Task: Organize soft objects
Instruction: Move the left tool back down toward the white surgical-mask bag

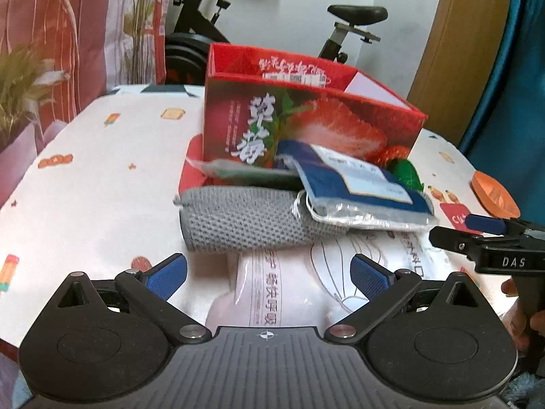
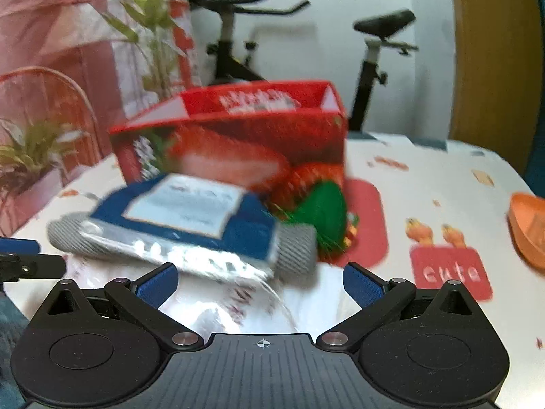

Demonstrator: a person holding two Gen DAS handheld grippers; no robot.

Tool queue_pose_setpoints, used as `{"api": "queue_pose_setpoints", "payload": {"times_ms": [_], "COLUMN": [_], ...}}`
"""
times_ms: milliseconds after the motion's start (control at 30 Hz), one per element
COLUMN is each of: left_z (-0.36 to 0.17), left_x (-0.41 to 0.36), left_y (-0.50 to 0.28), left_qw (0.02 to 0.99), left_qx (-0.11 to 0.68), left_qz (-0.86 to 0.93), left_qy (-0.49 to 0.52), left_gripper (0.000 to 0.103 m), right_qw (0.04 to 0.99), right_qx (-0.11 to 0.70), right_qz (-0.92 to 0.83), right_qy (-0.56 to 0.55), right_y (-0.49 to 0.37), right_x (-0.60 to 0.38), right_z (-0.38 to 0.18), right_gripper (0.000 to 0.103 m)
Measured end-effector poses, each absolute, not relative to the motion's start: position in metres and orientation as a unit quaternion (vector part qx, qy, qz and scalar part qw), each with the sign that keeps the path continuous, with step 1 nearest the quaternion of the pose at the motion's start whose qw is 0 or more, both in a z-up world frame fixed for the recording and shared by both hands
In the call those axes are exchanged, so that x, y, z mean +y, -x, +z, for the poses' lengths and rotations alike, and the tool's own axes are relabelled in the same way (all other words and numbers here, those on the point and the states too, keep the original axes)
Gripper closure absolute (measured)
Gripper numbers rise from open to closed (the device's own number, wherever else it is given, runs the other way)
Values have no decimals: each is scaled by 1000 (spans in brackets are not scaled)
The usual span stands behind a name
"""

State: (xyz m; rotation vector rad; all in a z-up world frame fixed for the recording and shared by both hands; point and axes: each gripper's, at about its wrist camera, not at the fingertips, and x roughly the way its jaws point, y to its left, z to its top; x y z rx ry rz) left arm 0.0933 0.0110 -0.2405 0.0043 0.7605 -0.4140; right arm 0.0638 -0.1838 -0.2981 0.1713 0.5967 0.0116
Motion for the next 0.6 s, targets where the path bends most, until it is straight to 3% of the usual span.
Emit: {"api": "queue_pose_setpoints", "payload": {"times_ms": [133, 300, 600], "left_z": [-250, -259, -276], "left_x": [11, 16, 20], "left_y": [-95, -101, -109], "left_qw": [907, 898, 888], "left_qx": [369, 388, 414], "left_qz": [-202, -205, -198], "left_qy": [-7, 18, 34], "left_gripper": [7, 37, 40], "right_qw": [942, 931, 910], "right_qx": [318, 349, 396], "right_qz": [-16, -14, 5], "right_qy": [-104, -106, -121], "right_y": [-67, -73, -83], "right_x": [-195, -195, -190], "right_z": [-308, -321, -342], "right_gripper": [0, 0, 0]}}
